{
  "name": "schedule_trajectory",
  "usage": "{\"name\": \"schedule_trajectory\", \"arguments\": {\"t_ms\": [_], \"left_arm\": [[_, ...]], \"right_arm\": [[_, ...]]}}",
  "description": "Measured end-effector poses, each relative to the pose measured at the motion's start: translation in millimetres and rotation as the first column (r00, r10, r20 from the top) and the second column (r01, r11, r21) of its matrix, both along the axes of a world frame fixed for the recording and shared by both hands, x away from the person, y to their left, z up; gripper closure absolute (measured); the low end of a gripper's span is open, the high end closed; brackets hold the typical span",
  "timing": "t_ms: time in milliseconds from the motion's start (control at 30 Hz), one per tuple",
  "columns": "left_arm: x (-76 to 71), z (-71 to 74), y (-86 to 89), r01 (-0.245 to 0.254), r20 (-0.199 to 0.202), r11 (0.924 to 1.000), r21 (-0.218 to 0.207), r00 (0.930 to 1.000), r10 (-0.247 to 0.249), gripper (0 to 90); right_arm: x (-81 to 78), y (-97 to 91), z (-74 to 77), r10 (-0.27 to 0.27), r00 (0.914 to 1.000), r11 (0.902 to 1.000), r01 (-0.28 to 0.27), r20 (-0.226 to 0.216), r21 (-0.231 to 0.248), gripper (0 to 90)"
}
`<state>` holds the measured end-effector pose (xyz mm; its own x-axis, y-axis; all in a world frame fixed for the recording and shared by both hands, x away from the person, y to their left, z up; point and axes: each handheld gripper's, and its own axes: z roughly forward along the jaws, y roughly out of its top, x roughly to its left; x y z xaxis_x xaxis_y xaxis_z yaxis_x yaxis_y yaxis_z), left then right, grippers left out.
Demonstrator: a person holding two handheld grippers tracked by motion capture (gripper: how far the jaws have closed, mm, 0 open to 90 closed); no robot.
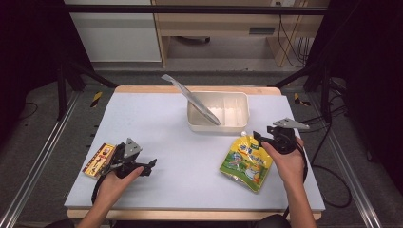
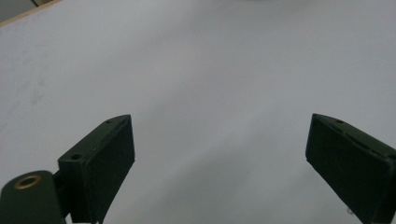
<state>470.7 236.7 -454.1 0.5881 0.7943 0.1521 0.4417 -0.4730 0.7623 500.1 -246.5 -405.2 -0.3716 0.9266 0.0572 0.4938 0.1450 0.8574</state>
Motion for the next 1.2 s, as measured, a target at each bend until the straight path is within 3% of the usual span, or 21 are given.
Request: {"name": "schedule_trajectory", "arguments": {"t_ms": [67,167,367,467,733,867,1200], "left_arm": [[0.0,-0.4,-0.2,-0.002,0.000,1.0000,-0.005,1.0000,0.002,8.0],[0.2,-0.2,0.3,-0.001,-0.003,1.0000,-0.004,1.0000,0.001,8.0],[0.6,0.4,-0.5,0.003,-0.004,1.0000,0.002,1.0000,-0.003,8.0],[0.2,0.9,-2.2,0.007,-0.002,1.0000,-0.003,1.0000,-0.007,8.0],[0.4,2.5,-5.3,0.025,0.007,0.9997,0.005,0.9997,-0.025,8.1],[0.5,2.8,-5.4,0.029,0.007,0.9995,0.011,0.9995,-0.029,8.1],[0.6,2.8,-6.5,0.038,0.004,0.9991,0.021,0.9993,-0.038,8.1]], "right_arm": [[1.2,-7.0,-5.6,-0.021,0.9998,0.9994,0.021,0.001,0.027,38.3],[1.7,-13.4,-10.7,-0.042,0.9991,0.9991,0.042,-0.004,0.010,38.1],[1.9,-23.6,-17.9,-0.076,0.9970,0.9967,0.076,-0.018,0.026,38.3],[2.7,-28.7,-24.7,-0.092,0.9953,0.9957,0.092,-0.030,-0.002,38.5],[3.1,-36.7,-39.1,-0.127,0.9903,0.9919,0.127,-0.057,-0.013,38.4],[5.1,-40.2,-46.6,-0.130,0.9886,0.9915,0.128,-0.077,-0.023,36.4],[10.9,-48.7,-61.0,-0.137,0.9809,0.9903,0.139,-0.139,0.004,35.5]]}}
